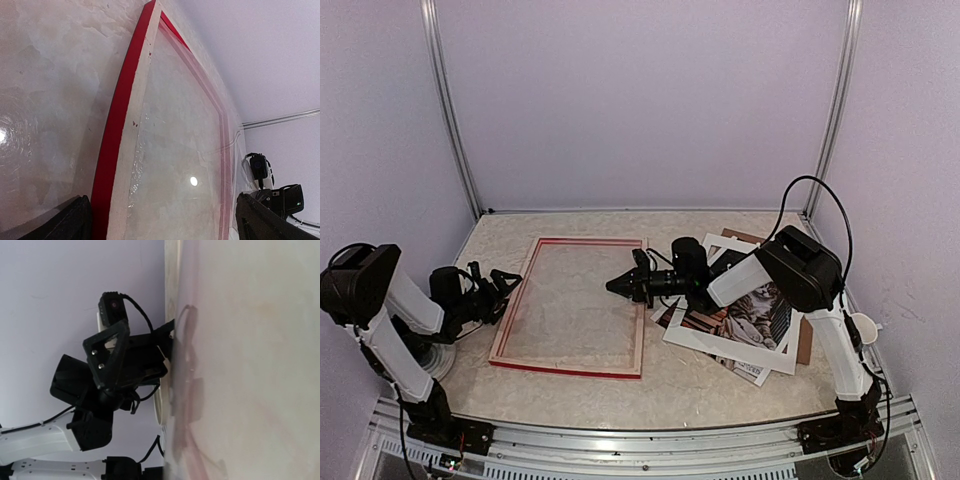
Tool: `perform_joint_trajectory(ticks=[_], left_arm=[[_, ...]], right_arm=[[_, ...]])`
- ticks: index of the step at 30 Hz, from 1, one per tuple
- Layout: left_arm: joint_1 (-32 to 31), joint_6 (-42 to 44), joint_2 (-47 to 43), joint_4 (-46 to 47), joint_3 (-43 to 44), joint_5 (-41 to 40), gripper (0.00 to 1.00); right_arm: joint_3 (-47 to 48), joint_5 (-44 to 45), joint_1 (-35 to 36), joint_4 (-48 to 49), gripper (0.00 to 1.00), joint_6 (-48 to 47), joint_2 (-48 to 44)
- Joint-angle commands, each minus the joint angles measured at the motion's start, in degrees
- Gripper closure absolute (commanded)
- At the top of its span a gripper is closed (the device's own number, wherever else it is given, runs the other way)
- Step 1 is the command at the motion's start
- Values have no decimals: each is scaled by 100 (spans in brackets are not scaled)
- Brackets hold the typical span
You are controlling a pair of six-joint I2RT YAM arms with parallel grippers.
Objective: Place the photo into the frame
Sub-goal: Place the glass panel at the frame body.
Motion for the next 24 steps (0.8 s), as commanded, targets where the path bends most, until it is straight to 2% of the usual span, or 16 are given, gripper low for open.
perform_joint_trajectory(ticks=[1, 11, 24], left_arm=[[6, -38, 100, 20, -33, 127, 1], [9, -38, 100, 24, -35, 134, 1], [8, -38, 91, 24, -35, 135, 1]], right_arm=[[-10, -152, 137, 152, 100, -85, 35], [-51, -132, 133, -87, 99, -297, 182], [259, -113, 138, -953, 87, -884, 148]])
